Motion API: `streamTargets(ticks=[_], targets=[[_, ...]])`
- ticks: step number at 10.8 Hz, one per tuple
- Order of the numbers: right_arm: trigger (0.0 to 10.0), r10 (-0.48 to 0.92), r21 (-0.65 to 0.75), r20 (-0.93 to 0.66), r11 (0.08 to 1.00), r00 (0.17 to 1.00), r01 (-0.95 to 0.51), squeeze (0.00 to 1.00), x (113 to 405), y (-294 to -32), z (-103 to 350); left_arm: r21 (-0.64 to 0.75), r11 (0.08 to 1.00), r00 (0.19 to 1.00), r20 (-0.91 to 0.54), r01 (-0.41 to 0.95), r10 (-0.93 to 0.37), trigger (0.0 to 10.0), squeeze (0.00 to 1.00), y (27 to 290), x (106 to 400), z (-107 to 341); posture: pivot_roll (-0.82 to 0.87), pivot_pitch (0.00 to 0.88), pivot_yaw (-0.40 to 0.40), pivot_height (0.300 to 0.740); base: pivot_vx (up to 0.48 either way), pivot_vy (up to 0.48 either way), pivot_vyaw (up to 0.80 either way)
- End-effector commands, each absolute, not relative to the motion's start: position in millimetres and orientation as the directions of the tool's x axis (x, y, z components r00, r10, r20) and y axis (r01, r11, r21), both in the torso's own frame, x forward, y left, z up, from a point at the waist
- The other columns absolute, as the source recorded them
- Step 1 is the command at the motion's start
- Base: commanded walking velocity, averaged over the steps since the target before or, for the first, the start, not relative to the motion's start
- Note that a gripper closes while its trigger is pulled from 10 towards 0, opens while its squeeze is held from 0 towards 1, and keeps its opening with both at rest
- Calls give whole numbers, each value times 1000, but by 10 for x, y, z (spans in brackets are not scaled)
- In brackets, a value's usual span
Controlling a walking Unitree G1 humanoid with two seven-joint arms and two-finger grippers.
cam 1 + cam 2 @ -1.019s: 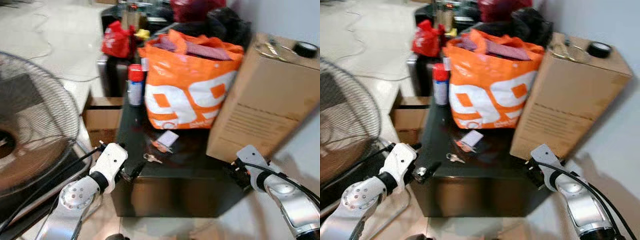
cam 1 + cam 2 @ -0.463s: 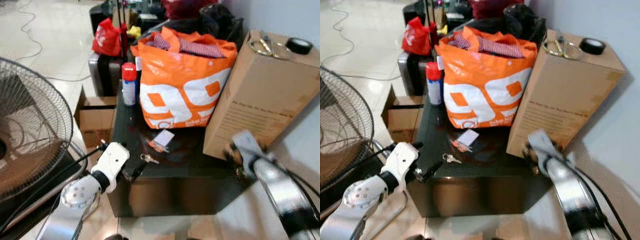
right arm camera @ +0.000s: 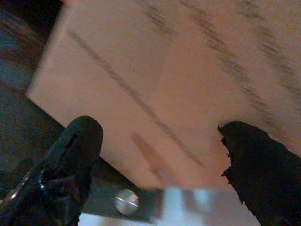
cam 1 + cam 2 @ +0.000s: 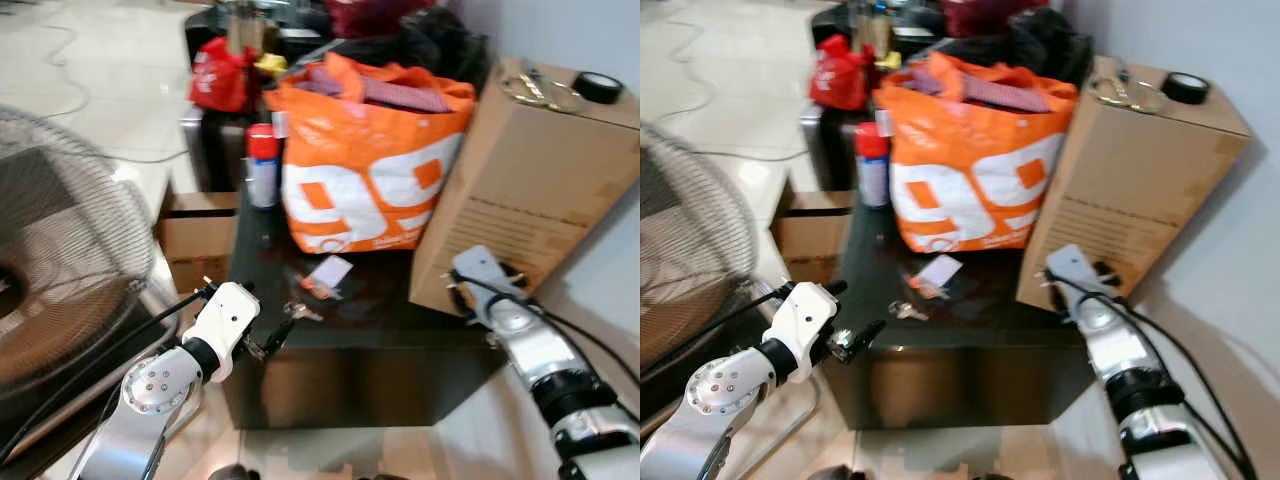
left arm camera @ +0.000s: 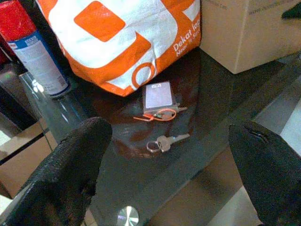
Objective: Hang keys on a hook
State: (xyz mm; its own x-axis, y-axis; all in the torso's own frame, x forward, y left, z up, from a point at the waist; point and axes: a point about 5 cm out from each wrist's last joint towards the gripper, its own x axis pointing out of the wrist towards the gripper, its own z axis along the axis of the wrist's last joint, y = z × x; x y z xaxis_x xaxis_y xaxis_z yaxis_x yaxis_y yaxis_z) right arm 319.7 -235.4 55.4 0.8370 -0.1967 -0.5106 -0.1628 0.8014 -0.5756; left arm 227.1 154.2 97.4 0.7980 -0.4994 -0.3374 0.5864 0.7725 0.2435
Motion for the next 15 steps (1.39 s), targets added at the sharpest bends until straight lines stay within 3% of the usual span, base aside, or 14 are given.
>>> streamTargets(ticks=[1, 2, 4, 6, 7, 9, 10, 11, 13, 15], targets=[[10000, -293, -642, -423, 765, 857, -56, 0, 3281, -2612, 768, 243, 764, 790, -341, 598, -510, 10000, 0, 1532, 2282, 981, -33, 13, -70, 740, 0, 0, 0], [10000, -298, -639, -413, 768, 860, -41, 0, 3304, -2662, 783, 244, 763, 790, -340, 598, -511, 10000, 0, 1538, 2292, 997, -32, 15, -69, 740, 0, 0, 0], [10000, -69, -439, -447, 886, 892, -151, 0, 3239, -2452, 734, 243, 774, 800, -334, 585, -499, 10000, 0, 1550, 2282, 1011, -27, 13, -75, 740, 0, 0, 0], [10000, 211, -279, -496, 880, 842, -384, 0, 2824, -2228, 658, 216, 841, 850, -318, 496, -420, 10000, 0, 1587, 2273, 1004, -31, 12, -79, 740, 0, 0, 0], [10000, 280, -211, -455, 888, 846, -407, 0, 2714, -2129, 735, 218, 863, 873, -302, 455, -384, 10000, 0, 1598, 2274, 1011, -37, 15, -80, 740, 0, 0, 0], [10000, 253, -67, -310, 956, 916, -287, 0, 2606, -1867, 901, 282, 929, 967, -159, 238, -199, 10000, 0, 1672, 2347, 1118, -48, 27, -88, 740, 0, 0, 0], [10000, 213, -9, -281, 974, 936, -224, 0, 2574, -1804, 905, 288, 937, 977, -139, 196, -162, 10000, 0, 1702, 2366, 1142, -44, 29, -94, 740, 0, 0, 0], [10000, 165, 15, -281, 986, 945, -168, 0, 2557, -1789, 888, 301, 938, 982, -132, 170, -136, 10000, 0, 1740, 2372, 1159, -38, 30, -103, 740, 0, 0, 0], [10000, 198, 5, -326, 978, 925, -207, 0, 2453, -1652, 846, 289, 949, 990, -101, 129, -103, 10000, 0, 1773, 2335, 1189, -33, 26, -107, 740, 0, 0, 0], [10000, 176, 23, -322, 984, 930, -178, 0, 2465, -1651, 860, 281, 943, 982, -110, 179, -154, 10000, 0, 1703, 2310, 1169, -35, 26, -96, 740, 251, 0, 800]])
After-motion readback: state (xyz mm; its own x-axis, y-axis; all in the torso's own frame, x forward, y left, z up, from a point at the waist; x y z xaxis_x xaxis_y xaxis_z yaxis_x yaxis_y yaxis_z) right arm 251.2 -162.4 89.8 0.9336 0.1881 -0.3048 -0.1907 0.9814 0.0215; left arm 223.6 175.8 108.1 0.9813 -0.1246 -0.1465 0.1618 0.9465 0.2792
